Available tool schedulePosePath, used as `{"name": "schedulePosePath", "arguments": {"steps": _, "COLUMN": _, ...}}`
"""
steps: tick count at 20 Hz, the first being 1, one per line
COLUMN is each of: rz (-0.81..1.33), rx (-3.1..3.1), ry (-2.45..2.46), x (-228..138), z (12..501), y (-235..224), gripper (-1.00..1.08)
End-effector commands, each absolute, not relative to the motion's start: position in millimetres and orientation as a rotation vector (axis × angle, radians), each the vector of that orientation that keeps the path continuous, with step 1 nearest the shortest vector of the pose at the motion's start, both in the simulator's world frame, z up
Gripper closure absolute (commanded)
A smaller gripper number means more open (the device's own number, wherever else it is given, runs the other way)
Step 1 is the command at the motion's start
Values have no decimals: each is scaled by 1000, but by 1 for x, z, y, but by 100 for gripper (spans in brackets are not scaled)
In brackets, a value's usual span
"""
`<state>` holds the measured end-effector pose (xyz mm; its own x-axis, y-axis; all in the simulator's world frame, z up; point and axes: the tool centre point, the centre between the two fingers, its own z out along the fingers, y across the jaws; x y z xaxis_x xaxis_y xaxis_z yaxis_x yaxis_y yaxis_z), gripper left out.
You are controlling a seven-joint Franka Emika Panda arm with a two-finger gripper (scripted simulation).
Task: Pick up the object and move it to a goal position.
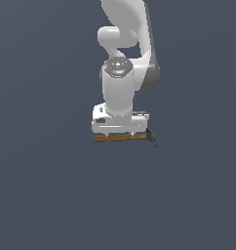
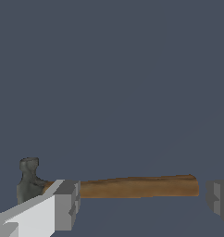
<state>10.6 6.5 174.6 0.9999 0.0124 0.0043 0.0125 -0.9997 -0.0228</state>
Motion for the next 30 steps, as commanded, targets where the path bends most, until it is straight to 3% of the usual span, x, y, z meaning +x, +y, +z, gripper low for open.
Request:
{"name": "schedulePosePath", "arguments": {"steps": 1, "rz": -6, "rx": -3119, "ry": -19, "x": 11, "z": 175, "y": 6, "gripper": -92}}
{"name": "schedulePosePath", "arguments": {"steps": 18, "rz": -19, "rx": -3118, "ry": -77, "x": 14, "z": 175, "y": 6, "gripper": -92}}
{"name": "schedulePosePath", "arguments": {"steps": 30, "rz": -14, "rx": -3106, "ry": -402, "x": 0, "z": 156, "y": 8, "gripper": -92}}
